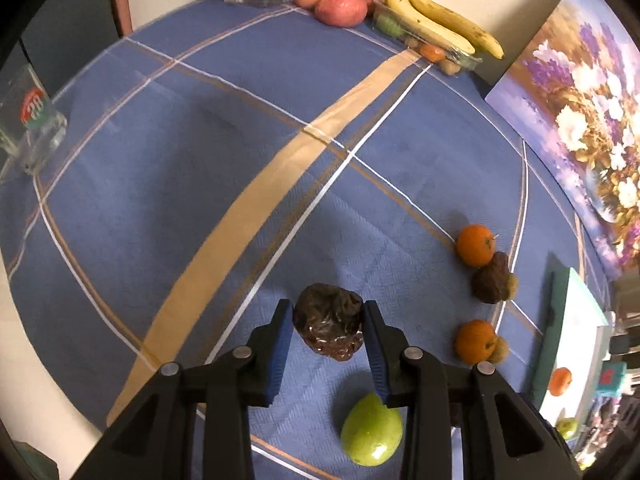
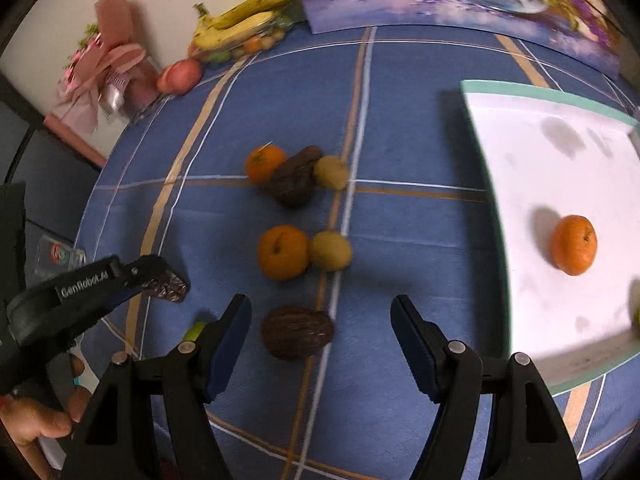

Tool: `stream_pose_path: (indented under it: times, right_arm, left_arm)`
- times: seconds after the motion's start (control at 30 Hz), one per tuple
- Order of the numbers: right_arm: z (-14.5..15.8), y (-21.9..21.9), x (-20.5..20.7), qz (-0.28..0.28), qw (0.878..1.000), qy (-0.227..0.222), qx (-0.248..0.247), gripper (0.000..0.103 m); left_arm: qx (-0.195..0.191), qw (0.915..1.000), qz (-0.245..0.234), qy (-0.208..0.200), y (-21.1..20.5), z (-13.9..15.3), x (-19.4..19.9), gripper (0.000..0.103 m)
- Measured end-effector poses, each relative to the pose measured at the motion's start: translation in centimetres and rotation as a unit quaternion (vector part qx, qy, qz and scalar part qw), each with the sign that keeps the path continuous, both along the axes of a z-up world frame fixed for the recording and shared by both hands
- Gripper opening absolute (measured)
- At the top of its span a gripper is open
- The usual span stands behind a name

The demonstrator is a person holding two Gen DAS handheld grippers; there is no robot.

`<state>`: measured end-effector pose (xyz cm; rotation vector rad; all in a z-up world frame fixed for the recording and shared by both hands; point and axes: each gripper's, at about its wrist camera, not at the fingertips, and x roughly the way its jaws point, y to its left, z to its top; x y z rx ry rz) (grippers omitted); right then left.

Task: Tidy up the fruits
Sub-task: 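Close the right tool on a second dark date and lift it, then carry the date in the left tool while the right tool carries its date to the tray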

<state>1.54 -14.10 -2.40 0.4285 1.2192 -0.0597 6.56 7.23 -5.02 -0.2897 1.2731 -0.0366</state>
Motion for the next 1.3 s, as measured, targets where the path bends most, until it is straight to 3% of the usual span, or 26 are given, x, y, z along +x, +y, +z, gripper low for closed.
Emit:
stream_pose_path:
  times: [0.17,0.43,0.53,0.63,0.77,0.97,1.3]
  right_arm:
    - [-0.4,1.3,0.4,0.018,1.0,0.01,-0.001,0.067]
    - [-2.5,3.5,1.1,0.053,0.997,0.048,-0.032,0.066]
    - [-2.7,3.6,1.1,0.057,0.996,0.051,-0.046,0.06]
    - [-2.7,3.4,1.0,0.056,0.997,0.047,-0.039,0.048]
    - [-2.5,3.2,1.0,0.059,0.997,0.041,-0.032,0.048]
    - [0.4,1.7,-0.1,0.02,0.999,-0.008,-0.035,0.048]
    - [3.7,-3.7,-2.3,-0.101,0.991,-0.052,-0.065,0.048]
  left_arm:
    - [-0.013,0.9999,0.003,-0.005,0.1,0.3,-0.5,0.037]
    - [-0.018,0.9998,0.001,0.005,-0.2,0.1,-0.5,0.037]
    - [-0.018,0.9998,0.001,0.005,-0.1,0.0,-0.4,0.037]
    - [-0.019,0.9998,0.0,0.004,-0.1,0.1,-0.3,0.037]
    - [-0.025,0.9997,0.0,0.001,0.1,0.1,-0.4,0.037]
    - [-0.029,0.9994,-0.008,-0.017,-0.3,1.1,-0.7,0.037]
    - [-0.043,0.9961,-0.058,-0.05,-3.2,3.0,-1.4,0.037]
